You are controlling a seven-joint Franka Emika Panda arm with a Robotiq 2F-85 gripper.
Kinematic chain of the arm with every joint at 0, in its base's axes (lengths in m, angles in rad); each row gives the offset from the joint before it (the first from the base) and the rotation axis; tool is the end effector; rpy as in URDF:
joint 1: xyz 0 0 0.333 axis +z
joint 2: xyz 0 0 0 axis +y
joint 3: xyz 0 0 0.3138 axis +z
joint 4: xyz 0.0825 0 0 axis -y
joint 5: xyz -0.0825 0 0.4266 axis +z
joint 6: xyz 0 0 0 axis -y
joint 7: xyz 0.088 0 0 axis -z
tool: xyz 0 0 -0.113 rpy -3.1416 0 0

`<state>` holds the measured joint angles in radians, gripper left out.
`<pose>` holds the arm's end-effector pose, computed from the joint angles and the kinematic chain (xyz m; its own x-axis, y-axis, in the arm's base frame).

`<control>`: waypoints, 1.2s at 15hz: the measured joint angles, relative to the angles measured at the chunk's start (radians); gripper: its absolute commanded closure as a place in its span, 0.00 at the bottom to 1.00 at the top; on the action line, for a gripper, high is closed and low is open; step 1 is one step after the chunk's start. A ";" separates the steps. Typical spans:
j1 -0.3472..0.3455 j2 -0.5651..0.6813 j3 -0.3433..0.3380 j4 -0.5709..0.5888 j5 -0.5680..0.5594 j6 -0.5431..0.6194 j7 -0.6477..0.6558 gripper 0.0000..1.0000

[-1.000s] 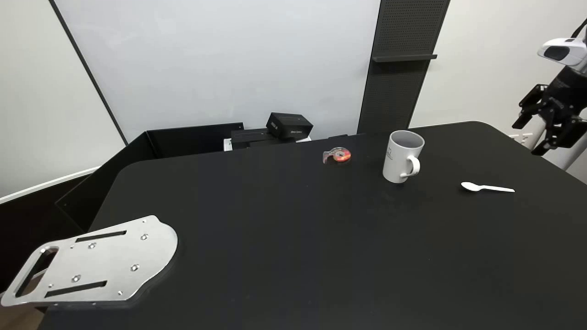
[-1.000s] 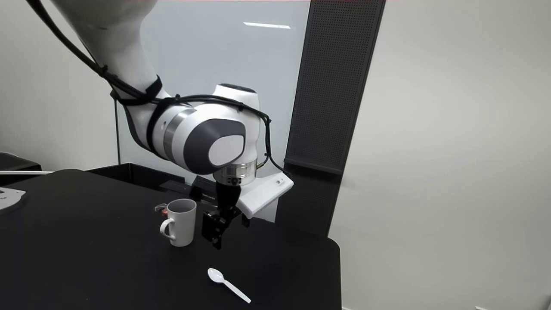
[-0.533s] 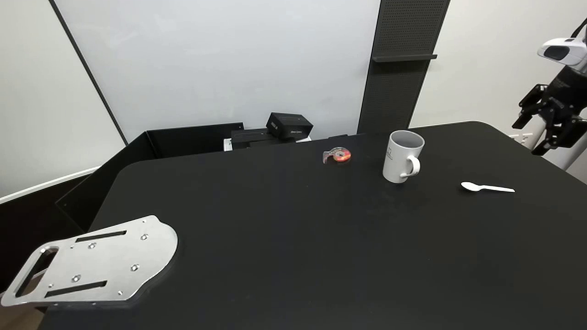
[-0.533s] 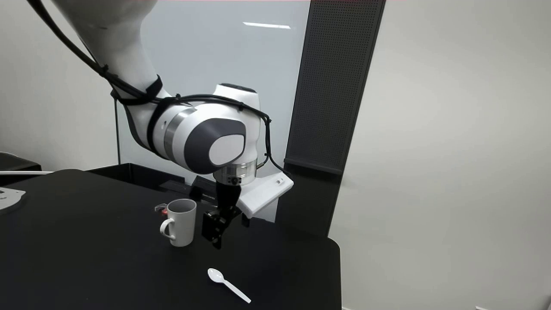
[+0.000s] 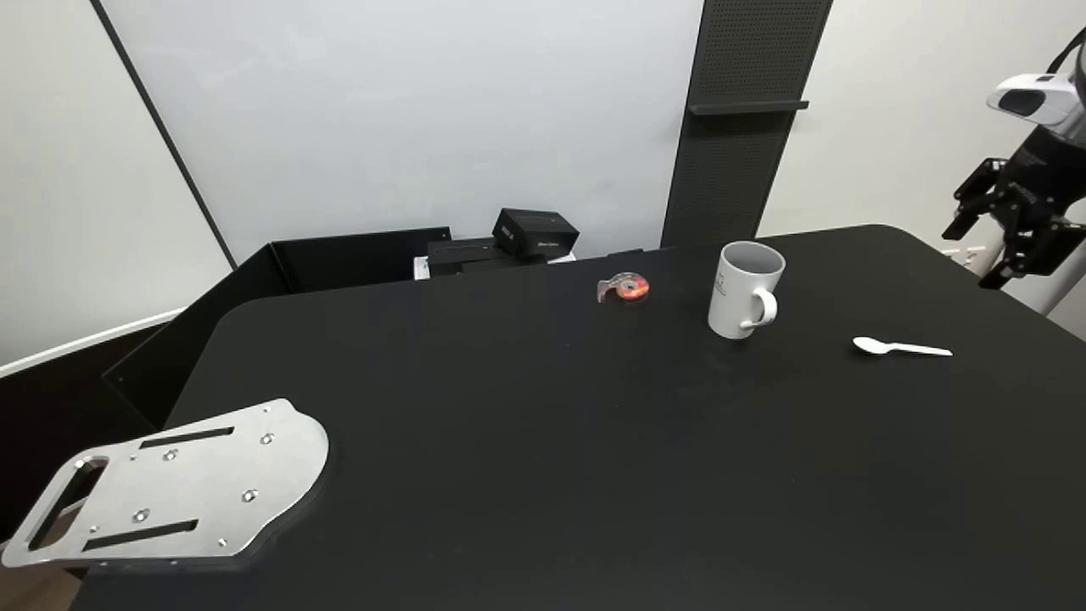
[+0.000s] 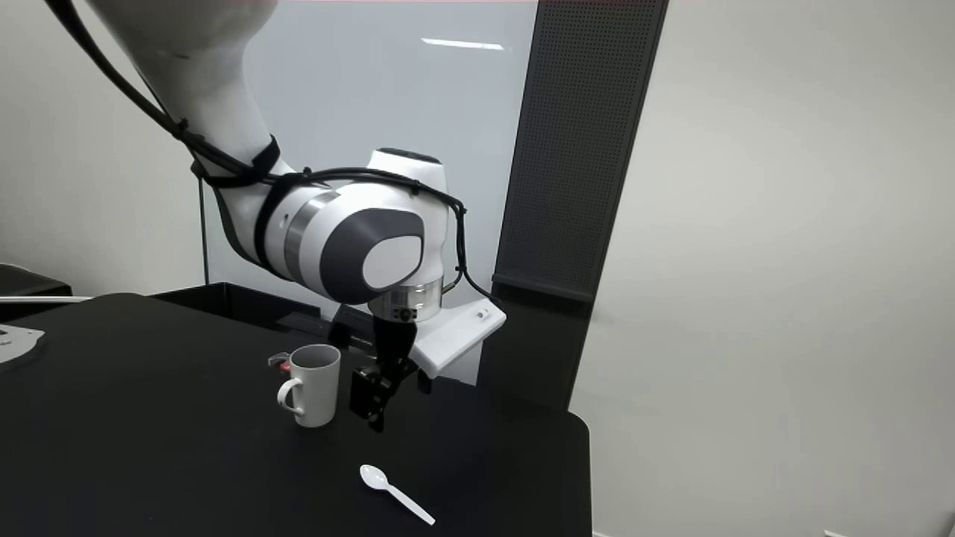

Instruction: Put the white spoon in the white mug

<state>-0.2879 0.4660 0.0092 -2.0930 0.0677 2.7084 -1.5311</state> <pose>0.5975 -0.1732 0.1668 0.3664 0.9293 0.0472 0.9178 -0.3693 0.1457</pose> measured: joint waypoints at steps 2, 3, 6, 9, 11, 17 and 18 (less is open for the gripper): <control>0.021 0.032 0.000 0.017 -0.017 0.024 0.022 0.00; 0.035 0.051 0.000 0.026 -0.027 0.034 0.038 0.00; 0.075 0.116 0.001 0.061 -0.055 0.052 0.088 0.00; 0.090 0.175 0.005 0.105 -0.076 0.051 0.118 0.00; 0.086 0.205 0.005 0.137 -0.087 0.045 0.124 0.00; 0.044 0.266 0.005 0.231 -0.092 -0.011 0.123 0.00; 0.037 0.273 0.005 0.245 -0.092 -0.022 0.123 0.00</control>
<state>-0.2513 0.7390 0.0142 -1.8479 -0.0241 2.6859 -1.4080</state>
